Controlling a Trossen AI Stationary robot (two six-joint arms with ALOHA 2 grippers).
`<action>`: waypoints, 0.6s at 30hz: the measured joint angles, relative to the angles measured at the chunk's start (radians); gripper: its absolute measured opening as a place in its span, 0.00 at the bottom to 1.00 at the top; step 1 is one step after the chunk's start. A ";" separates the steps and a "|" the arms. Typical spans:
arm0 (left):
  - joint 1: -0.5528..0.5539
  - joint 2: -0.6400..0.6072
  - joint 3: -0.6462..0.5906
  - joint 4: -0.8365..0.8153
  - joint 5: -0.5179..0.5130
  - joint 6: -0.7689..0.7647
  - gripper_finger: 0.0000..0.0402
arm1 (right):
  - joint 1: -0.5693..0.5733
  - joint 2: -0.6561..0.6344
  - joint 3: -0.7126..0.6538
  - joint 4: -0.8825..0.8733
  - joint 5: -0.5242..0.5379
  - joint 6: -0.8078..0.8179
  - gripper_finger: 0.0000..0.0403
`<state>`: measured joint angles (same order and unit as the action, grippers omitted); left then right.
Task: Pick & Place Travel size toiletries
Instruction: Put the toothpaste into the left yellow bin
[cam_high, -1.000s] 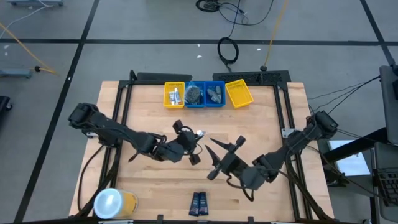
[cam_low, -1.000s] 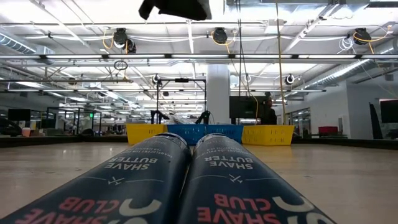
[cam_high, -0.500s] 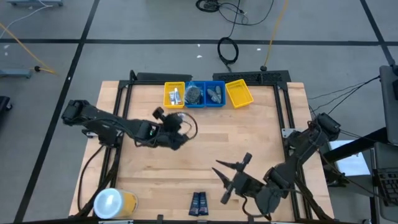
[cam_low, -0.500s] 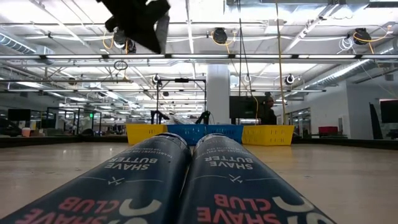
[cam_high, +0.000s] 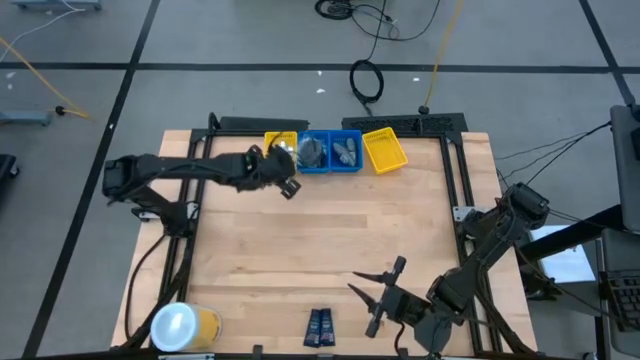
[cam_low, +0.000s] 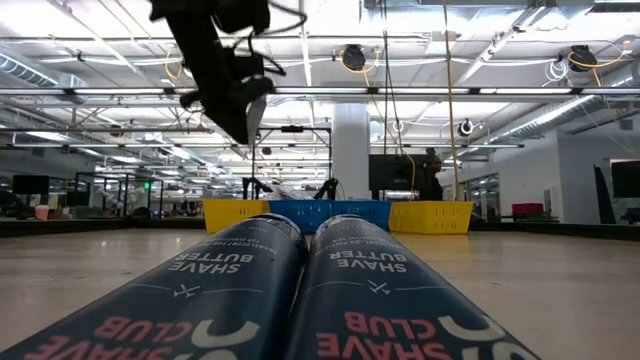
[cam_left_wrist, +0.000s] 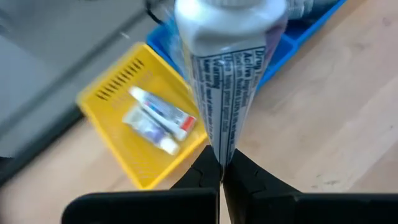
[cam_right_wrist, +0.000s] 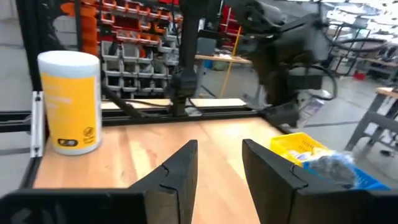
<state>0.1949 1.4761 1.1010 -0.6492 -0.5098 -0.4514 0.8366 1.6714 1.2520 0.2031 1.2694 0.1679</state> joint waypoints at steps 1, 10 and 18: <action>0.030 0.000 -0.018 0.030 0.053 0.017 0.00 | 0.001 0.000 -0.010 0.017 -0.012 0.002 0.29; 0.223 0.001 -0.167 0.217 0.226 0.013 0.00 | 0.000 0.000 -0.046 0.078 -0.022 -0.003 0.28; 0.317 0.001 -0.197 0.243 0.299 -0.029 0.00 | -0.006 0.000 -0.046 0.080 -0.021 -0.003 0.28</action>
<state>0.5121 1.4769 0.9042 -0.4057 -0.2106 -0.4801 0.8307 1.6714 1.2057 0.2836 1.2486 0.1646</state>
